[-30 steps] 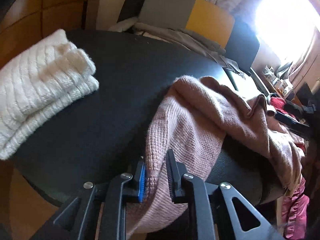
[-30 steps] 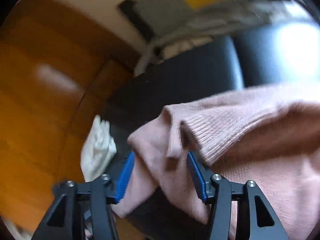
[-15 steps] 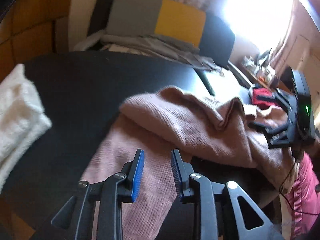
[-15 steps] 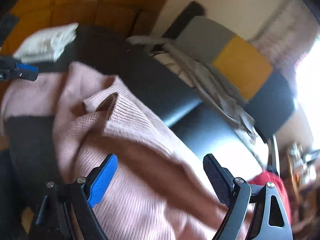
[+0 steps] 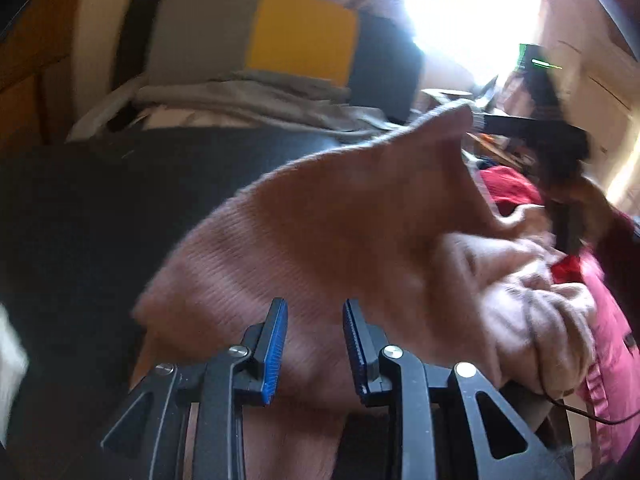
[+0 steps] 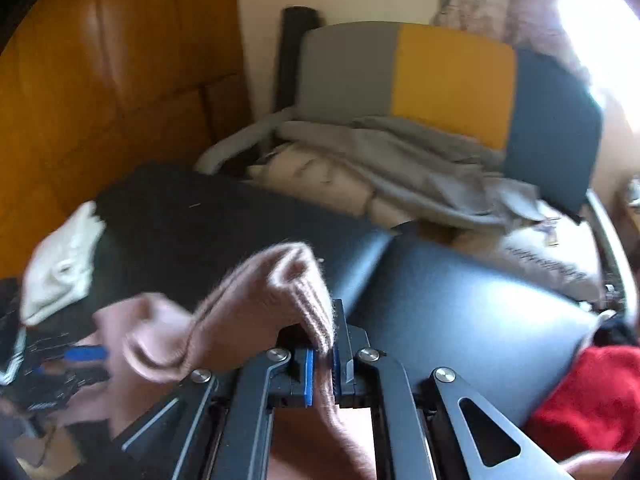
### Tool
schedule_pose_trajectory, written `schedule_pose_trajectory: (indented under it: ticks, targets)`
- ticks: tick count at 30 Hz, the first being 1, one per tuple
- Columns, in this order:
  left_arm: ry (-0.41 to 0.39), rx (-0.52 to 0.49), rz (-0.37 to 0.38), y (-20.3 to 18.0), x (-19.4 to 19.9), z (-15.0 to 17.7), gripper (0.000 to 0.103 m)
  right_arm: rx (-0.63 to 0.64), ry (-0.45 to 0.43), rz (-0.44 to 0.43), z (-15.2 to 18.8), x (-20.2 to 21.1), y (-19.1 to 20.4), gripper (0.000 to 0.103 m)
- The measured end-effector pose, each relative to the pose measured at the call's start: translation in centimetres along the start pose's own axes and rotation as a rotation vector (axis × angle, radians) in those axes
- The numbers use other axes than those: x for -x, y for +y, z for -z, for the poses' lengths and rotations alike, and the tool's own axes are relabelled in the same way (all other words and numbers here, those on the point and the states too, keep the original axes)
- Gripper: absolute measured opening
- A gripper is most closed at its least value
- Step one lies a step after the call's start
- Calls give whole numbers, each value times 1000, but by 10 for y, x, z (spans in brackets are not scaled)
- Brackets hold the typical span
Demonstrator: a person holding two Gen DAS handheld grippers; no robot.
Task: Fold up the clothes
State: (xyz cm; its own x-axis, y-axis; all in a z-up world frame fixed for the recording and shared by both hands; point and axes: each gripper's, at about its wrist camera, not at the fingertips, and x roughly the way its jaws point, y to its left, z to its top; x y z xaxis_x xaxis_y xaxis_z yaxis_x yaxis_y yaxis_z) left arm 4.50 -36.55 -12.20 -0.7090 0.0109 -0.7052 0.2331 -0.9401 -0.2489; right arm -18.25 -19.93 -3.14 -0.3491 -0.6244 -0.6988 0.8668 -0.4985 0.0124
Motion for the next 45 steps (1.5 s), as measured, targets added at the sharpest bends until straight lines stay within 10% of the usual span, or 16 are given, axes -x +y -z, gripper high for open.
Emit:
schedule_pose_trajectory:
  ticks: [5,10,15,24,29,35,45]
  targets:
    - [0,-86,39,-16,-44,-57,28,-2,32,107,-38,-50,-38,7]
    - [179,-18,-33,6,-132,-90,28,-86,110,134,-58,-115,-59,7]
    - [75,33,-32,25,-143,-95,27,-187,186,157,-40,-161,-81,8]
    - [35,46,-134,20,-115,-100,29,-193,136,77,21,-17,-86,39]
    - [-79,252,49,28,-42,-59,35,-181,118,38,60,68,-82,68]
    - [-40,311,112,10,8,30,38,21,244,133,172,161,23,86]
    - [30,332,175,-28,59,116,39,264,316,320,253,127,111,95]
